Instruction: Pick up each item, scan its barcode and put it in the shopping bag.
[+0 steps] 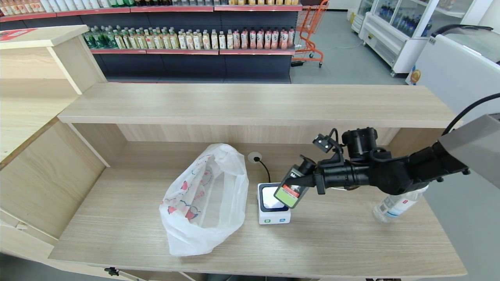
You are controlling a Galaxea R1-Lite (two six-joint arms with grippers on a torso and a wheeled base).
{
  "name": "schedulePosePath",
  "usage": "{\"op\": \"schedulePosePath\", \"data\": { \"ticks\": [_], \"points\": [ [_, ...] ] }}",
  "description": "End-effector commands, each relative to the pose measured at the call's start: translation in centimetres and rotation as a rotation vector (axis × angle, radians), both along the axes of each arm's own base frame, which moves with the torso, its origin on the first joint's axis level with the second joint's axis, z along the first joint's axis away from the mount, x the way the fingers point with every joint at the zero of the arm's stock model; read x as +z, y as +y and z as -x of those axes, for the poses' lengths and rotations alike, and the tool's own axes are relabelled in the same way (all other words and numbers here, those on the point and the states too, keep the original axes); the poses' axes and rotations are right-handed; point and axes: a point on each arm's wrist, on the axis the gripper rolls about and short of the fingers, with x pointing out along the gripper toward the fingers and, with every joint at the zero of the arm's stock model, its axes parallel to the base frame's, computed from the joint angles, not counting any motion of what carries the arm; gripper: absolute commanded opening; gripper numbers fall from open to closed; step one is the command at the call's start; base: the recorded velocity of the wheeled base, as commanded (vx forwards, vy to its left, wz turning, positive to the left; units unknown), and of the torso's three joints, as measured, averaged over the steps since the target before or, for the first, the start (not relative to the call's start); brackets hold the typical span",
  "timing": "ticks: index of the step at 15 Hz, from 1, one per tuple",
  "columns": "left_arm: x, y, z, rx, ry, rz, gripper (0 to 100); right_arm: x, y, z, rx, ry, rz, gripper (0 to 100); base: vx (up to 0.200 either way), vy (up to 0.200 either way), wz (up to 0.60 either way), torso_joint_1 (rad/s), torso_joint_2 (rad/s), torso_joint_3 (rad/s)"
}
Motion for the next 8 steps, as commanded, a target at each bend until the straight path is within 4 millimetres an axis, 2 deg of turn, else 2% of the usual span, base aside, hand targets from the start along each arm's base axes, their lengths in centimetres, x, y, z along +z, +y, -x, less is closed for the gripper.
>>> {"op": "schedulePosePath", "data": {
  "ticks": [1, 8],
  "points": [
    [0.0, 0.0, 0.0, 0.001, 0.0, 0.0, 100, -2.1, 1.7, -0.6, 0.021, 0.024, 0.016, 0, 0.0, 0.0, 0.0, 0.0, 0.0, 0.0],
    [0.0, 0.0, 0.0, 0.001, 0.0, 0.0, 100, -4.9, 3.5, -1.4, -0.022, -0.003, 0.05, 0, 0.0, 0.0, 0.0, 0.0, 0.0, 0.0]
  ]
}}
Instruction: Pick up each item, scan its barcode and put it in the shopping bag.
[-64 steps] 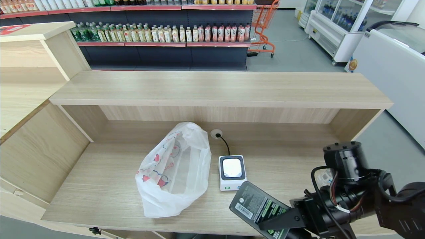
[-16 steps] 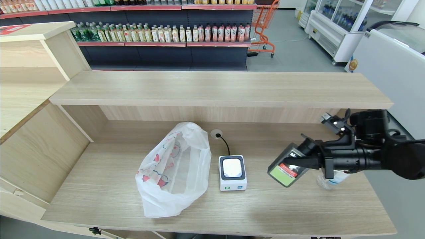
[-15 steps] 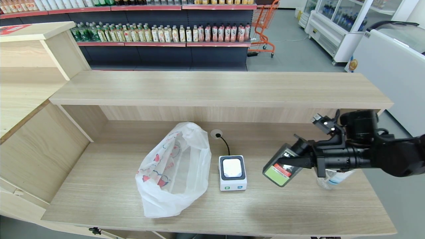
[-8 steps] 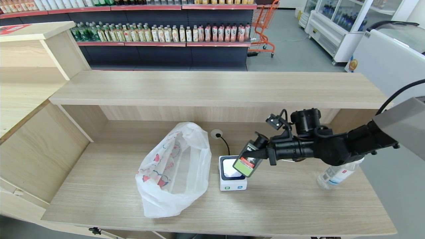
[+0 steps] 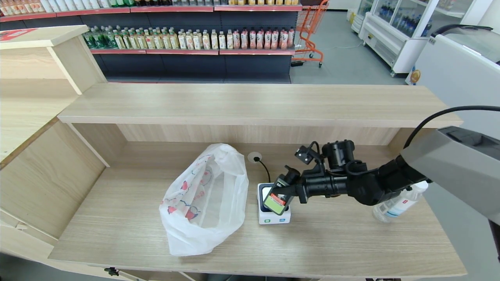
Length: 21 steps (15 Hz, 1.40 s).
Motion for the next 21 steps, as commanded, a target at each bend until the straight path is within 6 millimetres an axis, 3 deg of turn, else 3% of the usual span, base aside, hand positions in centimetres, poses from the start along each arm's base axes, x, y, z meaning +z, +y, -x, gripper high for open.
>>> {"op": "schedulePosePath", "data": {
  "ticks": [1, 8, 11, 13, 15, 17, 21],
  "points": [
    [0.0, 0.0, 0.0, -0.001, 0.0, 0.0, 100, -1.5, 0.6, -0.6, -0.013, 0.007, 0.007, 0, 0.0, 0.0, 0.0, 0.0, 0.0, 0.0],
    [0.0, 0.0, 0.0, -0.001, 0.0, 0.002, 100, -0.5, 2.0, -0.6, -0.035, 0.009, -0.014, 0, 0.0, 0.0, 0.0, 0.0, 0.0, 0.0],
    [0.0, 0.0, 0.0, -0.001, 0.0, 0.002, 100, 4.6, 1.1, 0.2, -0.07, -0.032, -0.086, 0, 0.0, 0.0, 0.0, 0.0, 0.0, 0.0],
    [0.0, 0.0, 0.0, -0.001, 0.0, 0.0, 100, 9.7, -1.1, 1.8, -0.273, -0.233, -0.076, 0, 0.0, 0.0, 0.0, 0.0, 0.0, 0.0],
    [0.0, 0.0, 0.0, -0.001, 0.0, 0.0, 100, 11.5, -3.4, 3.7, -0.429, -0.327, -0.077, 0, 0.0, 0.0, 0.0, 0.0, 0.0, 0.0],
    [0.0, 0.0, 0.0, 0.0, 0.0, 0.0, 100, 10.5, -4.3, 5.6, -0.432, -0.315, -0.067, 0, 0.0, 0.0, 0.0, 0.0, 0.0, 0.0],
    [0.0, 0.0, 0.0, -0.001, 0.0, 0.0, 100, 9.1, -4.3, 6.1, -0.428, -0.319, -0.087, 0, 0.0, 0.0, 0.0, 0.0, 0.0, 0.0]
  ]
}}
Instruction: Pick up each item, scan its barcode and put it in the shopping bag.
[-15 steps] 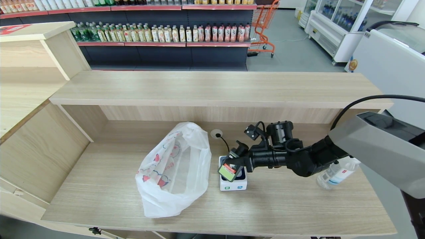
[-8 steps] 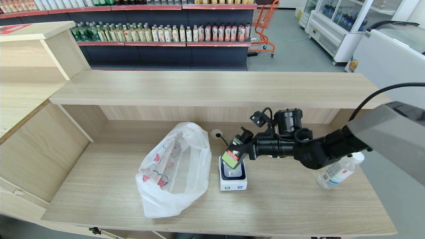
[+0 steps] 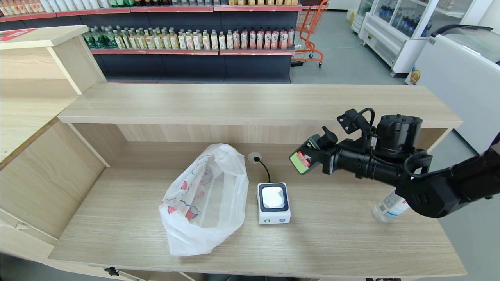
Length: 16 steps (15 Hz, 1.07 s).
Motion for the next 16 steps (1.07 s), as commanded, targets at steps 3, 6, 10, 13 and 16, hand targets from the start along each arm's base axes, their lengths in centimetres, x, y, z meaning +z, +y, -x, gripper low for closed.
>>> {"op": "schedulePosePath", "data": {
  "ticks": [3, 6, 10, 13, 16],
  "points": [
    [0.0, 0.0, 0.0, 0.0, 0.0, 0.002, 100, 0.0, -0.1, 0.6, 0.005, 0.009, -0.004, 0, 0.0, 0.0, 0.0, 0.0, 0.0, 0.0],
    [0.0, 0.0, 0.0, 0.0, 0.0, 0.002, 100, 0.0, 0.7, 0.8, 0.05, 0.03, -0.031, 0, 0.0, 0.0, 0.0, 0.0, 0.0, 0.0],
    [0.0, 0.0, 0.0, 0.0, 0.0, 0.0, 100, 0.1, 2.0, 0.9, 0.092, 0.077, -0.088, 0, 0.0, 0.0, 0.0, 0.0, 0.0, 0.0],
    [0.0, 0.0, 0.0, 0.0, 0.0, -0.002, 100, -0.1, 3.0, 1.3, 0.121, 0.087, -0.086, 0, 0.0, 0.0, 0.0, 0.0, 0.0, 0.0],
    [0.0, 0.0, 0.0, 0.0, 0.0, 0.002, 100, -0.3, 3.6, 1.5, 0.137, 0.093, -0.085, 0, 0.0, 0.067, 0.0, 0.001, 0.0, 0.001]
  ]
}}
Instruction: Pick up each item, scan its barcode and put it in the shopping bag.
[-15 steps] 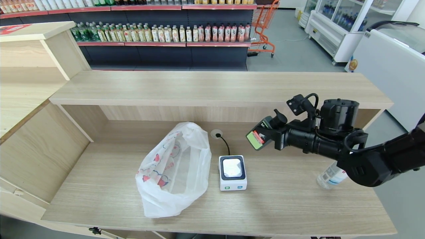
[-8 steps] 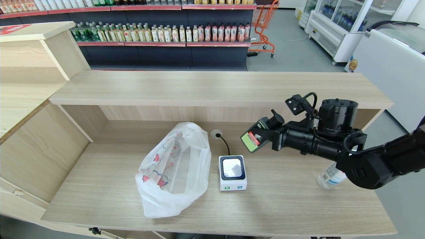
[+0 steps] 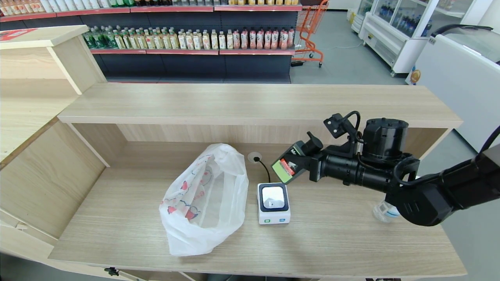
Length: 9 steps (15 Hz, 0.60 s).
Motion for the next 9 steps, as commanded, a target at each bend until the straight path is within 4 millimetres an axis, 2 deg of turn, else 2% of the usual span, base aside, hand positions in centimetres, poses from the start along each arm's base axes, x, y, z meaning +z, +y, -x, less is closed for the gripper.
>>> {"op": "schedulePosePath", "data": {
  "ticks": [1, 5, 8, 9],
  "points": [
    [0.0, 0.0, 0.0, 0.003, 0.0, 0.001, 100, -0.3, 0.4, 0.0, 0.01, 0.008, 0.002, 0, 0.0, 0.2, 0.0, -0.002, 0.0, 0.002],
    [0.0, 0.0, 0.0, 0.001, -0.002, 0.0, 100, -1.3, 1.1, -0.6, 0.019, 0.036, 0.014, 0, 0.0, 0.2, 0.0, 0.004, 0.01, 0.005],
    [0.0, 0.0, 0.0, 0.001, 0.0, 0.0, 100, -2.8, 3.2, -1.8, 0.053, 0.067, 0.041, 0, 0.0, 0.2, 0.0, -0.006, 0.0, -0.001],
    [0.0, 0.0, 0.0, 0.0, 0.0, 0.0, 100, -3.2, 3.8, -2.0, 0.065, 0.069, 0.052, 0, 0.0, 0.0, 0.0, 0.0, 0.0, 0.0]
  ]
}}
